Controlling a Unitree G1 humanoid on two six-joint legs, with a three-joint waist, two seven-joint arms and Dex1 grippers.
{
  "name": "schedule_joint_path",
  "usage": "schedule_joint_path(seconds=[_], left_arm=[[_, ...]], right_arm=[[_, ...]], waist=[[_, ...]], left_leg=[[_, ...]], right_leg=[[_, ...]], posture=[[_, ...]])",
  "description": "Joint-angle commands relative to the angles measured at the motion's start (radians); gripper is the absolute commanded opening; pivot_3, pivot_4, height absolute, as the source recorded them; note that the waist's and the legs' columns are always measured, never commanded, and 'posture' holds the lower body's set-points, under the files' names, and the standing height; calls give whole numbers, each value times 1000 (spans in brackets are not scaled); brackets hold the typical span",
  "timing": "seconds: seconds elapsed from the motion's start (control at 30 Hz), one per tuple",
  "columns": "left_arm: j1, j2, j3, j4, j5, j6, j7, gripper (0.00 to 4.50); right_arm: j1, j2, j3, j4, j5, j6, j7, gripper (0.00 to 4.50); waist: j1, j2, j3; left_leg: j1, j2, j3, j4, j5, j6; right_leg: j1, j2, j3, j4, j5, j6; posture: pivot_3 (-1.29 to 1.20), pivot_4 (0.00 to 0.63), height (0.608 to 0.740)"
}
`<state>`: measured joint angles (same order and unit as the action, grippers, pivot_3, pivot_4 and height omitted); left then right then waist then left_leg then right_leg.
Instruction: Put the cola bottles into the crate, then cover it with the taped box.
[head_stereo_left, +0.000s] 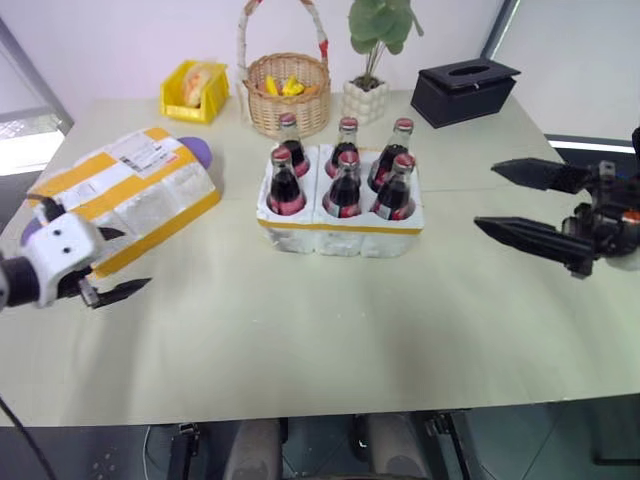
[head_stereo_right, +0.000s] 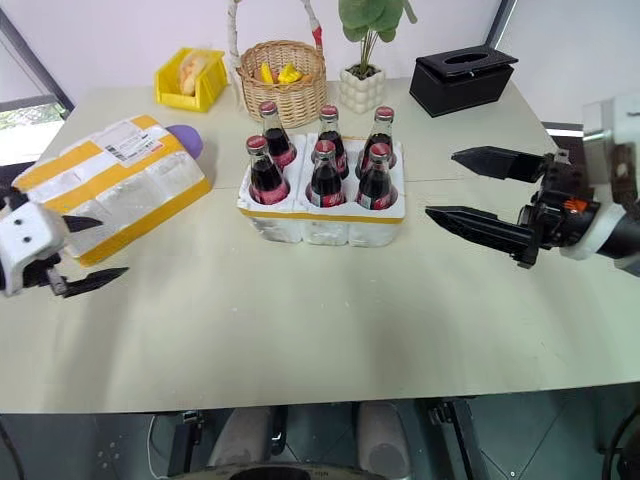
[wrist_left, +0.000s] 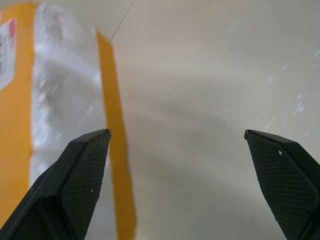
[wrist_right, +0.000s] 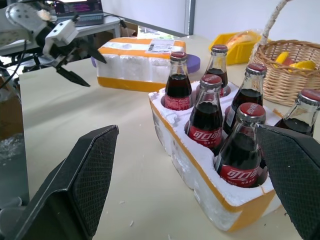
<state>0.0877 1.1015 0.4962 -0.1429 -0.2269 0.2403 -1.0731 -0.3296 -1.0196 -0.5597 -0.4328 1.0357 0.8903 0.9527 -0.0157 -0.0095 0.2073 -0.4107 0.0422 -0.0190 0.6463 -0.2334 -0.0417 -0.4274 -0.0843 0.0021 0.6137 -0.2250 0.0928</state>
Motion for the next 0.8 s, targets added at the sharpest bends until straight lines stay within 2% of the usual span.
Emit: schedule_joint_path(seconds=[0.03, 0.17, 0.3, 0.4, 0.5, 0.8], left_arm=[[97, 17, 122, -8, 91, -88, 5, 4500], [191, 7, 209, 44, 193, -111, 62, 4500], [275, -19, 297, 29, 212, -112, 47, 4500], [319, -5, 324, 88, 282, -181, 81, 4500], [321, 15, 306, 161, 350, -247, 145, 4500], [80, -12, 68, 362, 529, -268, 524, 4500]], right_arm=[[-22, -5, 29, 19, -16, -47, 22, 4485], [-30, -2, 62, 35, -31, -75, 35, 4485], [-34, -9, 86, 55, -60, -101, 49, 4485], [-45, -12, 96, 69, -66, -109, 57, 4485], [-58, -9, 109, 78, -73, -114, 57, 4485], [-84, -26, 95, 43, -49, -105, 54, 4485]], waist=[[0, -1, 0], [1, -1, 0], [2, -1, -1], [2, -1, -1], [1, -1, -1], [2, -3, -2]], left_leg=[[-1, 0, 3, 0, 0, 0], [-1, 0, 9, -2, -5, 2], [-4, 4, 9, -3, -6, 4], [-4, 6, 10, -3, -6, 4], [-3, 6, 10, -2, -6, 4], [-3, 8, 12, -1, -6, 4]], right_leg=[[-2, -2, 0, 0, 2, -4], [-5, -3, 1, 1, 3, -3], [-9, 1, 1, 1, 2, -2], [-10, 3, 1, 2, 2, -2], [-11, 3, 1, 4, 3, -3], [-11, 3, 1, 5, 4, -5]], posture=[[0, 150, 740], [0, 150, 740], [0, 150, 740], [0, 150, 740], [0, 150, 740], [0, 150, 740]])
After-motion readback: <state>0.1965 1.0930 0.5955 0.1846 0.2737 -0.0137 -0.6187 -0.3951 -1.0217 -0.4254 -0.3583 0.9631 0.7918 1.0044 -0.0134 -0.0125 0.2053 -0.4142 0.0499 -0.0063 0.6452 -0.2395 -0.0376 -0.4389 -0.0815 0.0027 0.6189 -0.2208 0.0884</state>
